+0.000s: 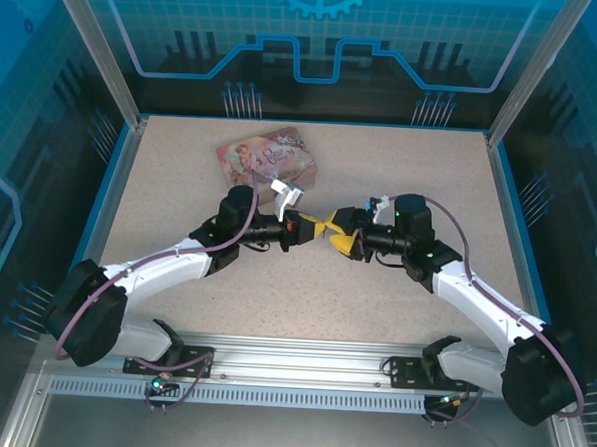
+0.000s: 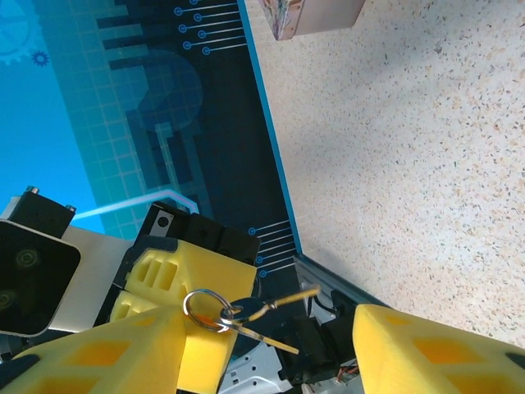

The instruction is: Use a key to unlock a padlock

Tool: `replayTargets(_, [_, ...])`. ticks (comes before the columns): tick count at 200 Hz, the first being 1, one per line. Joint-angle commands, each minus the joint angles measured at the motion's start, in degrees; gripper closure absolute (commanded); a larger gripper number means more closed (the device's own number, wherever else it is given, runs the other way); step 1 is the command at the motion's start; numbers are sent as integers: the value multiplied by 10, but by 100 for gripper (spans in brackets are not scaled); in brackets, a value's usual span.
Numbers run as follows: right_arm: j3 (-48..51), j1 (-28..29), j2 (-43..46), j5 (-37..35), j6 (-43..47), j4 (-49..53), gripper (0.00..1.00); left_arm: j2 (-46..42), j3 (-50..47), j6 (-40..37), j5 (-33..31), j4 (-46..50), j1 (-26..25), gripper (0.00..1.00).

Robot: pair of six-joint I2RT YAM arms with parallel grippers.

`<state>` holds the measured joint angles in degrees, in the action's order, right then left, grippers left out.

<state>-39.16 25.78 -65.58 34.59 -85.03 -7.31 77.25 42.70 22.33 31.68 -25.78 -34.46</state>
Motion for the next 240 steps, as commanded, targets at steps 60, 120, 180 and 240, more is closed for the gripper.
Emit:
replayTargets(60, [-24,17,-23,0,-43,-41,51,14,-3,-8,0,-10,-3,100])
replayTargets(120, [-31,15,-29,-12,-30,-37,70,14,-8,-5,9,-13,-3,100])
replayTargets(180, [-36,7,-15,-27,13,-4,93,10,-13,-5,15,-15,-3,100])
replayTargets(240, [-43,4,-3,-38,93,27,100,7,-12,5,25,-28,-3,100])
